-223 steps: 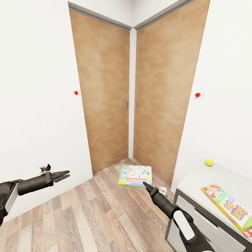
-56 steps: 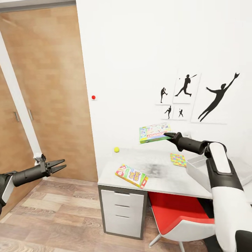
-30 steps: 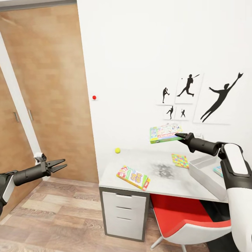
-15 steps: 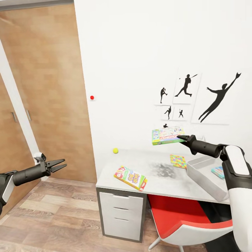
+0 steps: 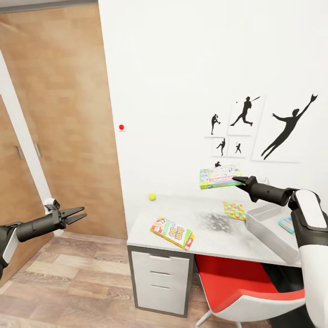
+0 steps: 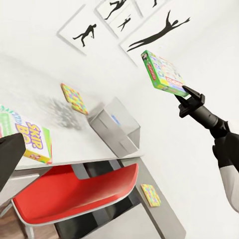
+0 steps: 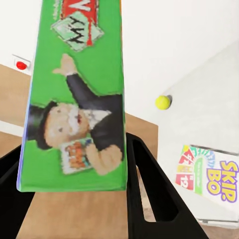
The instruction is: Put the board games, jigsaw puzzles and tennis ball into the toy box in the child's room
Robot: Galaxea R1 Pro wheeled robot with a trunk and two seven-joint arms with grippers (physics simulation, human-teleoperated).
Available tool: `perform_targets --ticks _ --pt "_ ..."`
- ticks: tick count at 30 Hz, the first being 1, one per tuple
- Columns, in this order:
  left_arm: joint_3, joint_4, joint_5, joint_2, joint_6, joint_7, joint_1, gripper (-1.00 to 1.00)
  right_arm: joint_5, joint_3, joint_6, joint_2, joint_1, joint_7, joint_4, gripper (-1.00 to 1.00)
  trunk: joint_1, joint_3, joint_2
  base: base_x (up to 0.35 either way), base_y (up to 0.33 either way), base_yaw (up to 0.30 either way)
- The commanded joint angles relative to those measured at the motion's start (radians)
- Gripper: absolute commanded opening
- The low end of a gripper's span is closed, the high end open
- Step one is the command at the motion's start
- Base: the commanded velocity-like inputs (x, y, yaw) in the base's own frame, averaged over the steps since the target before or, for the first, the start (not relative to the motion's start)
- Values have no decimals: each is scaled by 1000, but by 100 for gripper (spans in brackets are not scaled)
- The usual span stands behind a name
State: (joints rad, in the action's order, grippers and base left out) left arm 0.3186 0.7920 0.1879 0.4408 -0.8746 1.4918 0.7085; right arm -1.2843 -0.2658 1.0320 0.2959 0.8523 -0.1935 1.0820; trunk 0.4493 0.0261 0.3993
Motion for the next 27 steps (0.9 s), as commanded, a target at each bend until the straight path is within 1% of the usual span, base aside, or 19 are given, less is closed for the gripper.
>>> perform_targets --ticks 1,5,11,14,20,27 --pt "0 0 1 0 -11 3 0 100 -12 -1 3 1 1 -11 0 -100 1 0 1 186 171 0" --pt "-2 0 1 0 -10 2 0 100 -12 -1 1 5 1 -11 0 -100 1 0 1 143 77 0" --pt "-3 0 1 -2 -9 1 0 100 -12 -3 0 7 1 -11 -36 -100 1 0 1 144 -89 -19" --pt "-4 0 1 -2 -8 2 0 100 -12 -6 0 6 1 -11 -42 -100 1 0 1 -57 1 -189" --pt "-4 0 1 -1 -8 2 0 100 -12 -8 0 7 1 -11 -45 -100 1 4 1 -163 113 -243" --pt "-4 0 1 -1 -7 1 0 100 -12 -9 0 8 1 -11 -46 -100 1 9 1 -17 15 -212"
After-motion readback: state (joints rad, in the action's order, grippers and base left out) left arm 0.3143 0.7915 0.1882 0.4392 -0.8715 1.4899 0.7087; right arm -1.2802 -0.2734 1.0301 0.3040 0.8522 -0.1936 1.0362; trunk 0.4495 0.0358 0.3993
